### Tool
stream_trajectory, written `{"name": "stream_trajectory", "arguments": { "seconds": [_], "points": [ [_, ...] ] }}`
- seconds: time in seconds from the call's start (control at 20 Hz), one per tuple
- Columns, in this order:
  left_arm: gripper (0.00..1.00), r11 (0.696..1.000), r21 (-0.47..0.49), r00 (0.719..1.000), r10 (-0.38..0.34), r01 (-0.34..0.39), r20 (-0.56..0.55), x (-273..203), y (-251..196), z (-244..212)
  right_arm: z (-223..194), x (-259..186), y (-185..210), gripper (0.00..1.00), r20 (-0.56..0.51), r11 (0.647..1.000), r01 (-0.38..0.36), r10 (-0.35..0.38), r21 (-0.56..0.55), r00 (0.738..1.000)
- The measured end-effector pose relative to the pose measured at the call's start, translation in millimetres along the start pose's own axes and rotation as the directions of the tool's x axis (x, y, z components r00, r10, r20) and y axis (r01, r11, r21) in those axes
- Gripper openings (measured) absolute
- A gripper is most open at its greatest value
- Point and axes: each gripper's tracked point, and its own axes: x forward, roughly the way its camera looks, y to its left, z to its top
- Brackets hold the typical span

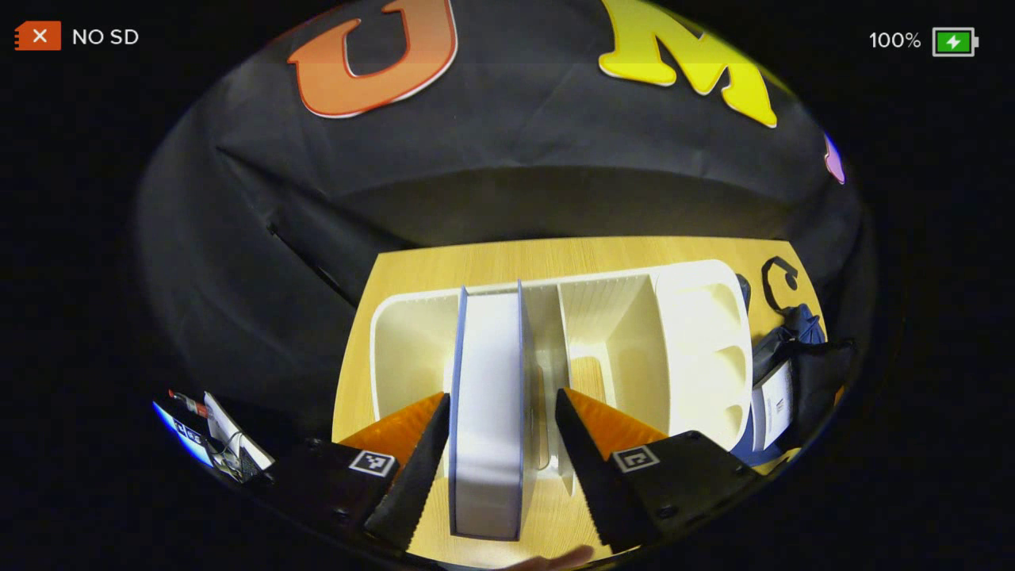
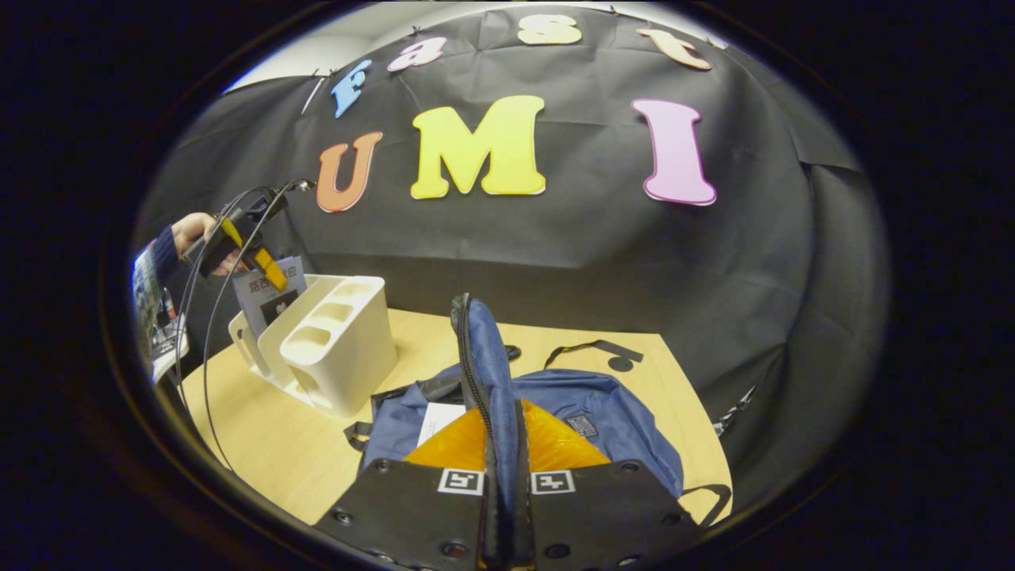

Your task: Open the schoolbag, grab two books from the bookshelf and put them into the schoolbag.

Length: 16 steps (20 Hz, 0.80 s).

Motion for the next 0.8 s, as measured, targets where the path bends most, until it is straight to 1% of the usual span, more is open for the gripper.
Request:
{"name": "stream_trajectory", "arguments": {
  "seconds": [0.05,0.15,0.2,0.25,0.35,0.5,0.6,0.65,0.7,0.8],
  "points": [
    [0.71,1.000,-0.015,0.999,-0.008,0.008,-0.041,3.5,0.0,-7.7,-0.1,-0.6,0.3,0.07,-0.001,1.000,-0.001,0.001,0.006,1.000],
    [0.55,0.997,-0.064,0.997,-0.049,0.045,-0.067,3.4,-11.8,-15.4,-0.9,-0.8,-0.4,0.07,0.003,1.000,-0.003,0.003,0.013,1.000],
    [0.55,0.996,-0.075,0.996,-0.051,0.045,-0.079,1.1,-12.5,-19.6,-2.5,-1.5,-0.8,0.07,0.006,1.000,-0.005,0.004,0.012,1.000],
    [0.47,0.995,-0.087,0.995,-0.051,0.044,-0.080,0.8,-11.7,-22.3,-3.4,-2.4,-1.1,0.07,0.007,1.000,-0.005,0.005,0.012,1.000],
    [0.46,0.994,-0.098,0.994,-0.059,0.050,-0.095,-6.4,-12.4,-31.0,-7.2,-1.1,-3.8,0.07,0.002,1.000,-0.005,0.005,0.016,1.000],
    [0.46,0.991,-0.125,0.995,-0.062,0.052,-0.078,-19.7,-12.0,-40.3,-10.8,-0.2,-4.0,0.07,-0.001,0.999,-0.009,0.009,0.032,1.000],
    [0.46,0.985,-0.160,0.995,-0.067,0.056,-0.068,-32.9,-12.8,-50.7,-11.6,0.6,-2.5,0.07,0.001,0.999,-0.012,0.012,0.033,1.000],
    [0.50,0.985,-0.163,0.995,-0.075,0.063,-0.070,-40.9,-14.0,-57.7,-12.6,1.4,-1.8,0.07,0.000,0.999,-0.012,0.012,0.034,1.000],
    [0.46,0.985,-0.162,0.995,-0.073,0.062,-0.062,-47.2,-9.9,-62.5,-14.3,2.6,-1.0,0.07,-0.002,0.999,-0.012,0.012,0.035,1.000],
    [0.46,0.984,-0.172,0.998,-0.060,0.053,-0.036,-62.2,-8.5,-71.8,-17.2,5.3,1.9,0.07,-0.008,0.999,-0.016,0.016,0.031,1.000]
  ]
}}
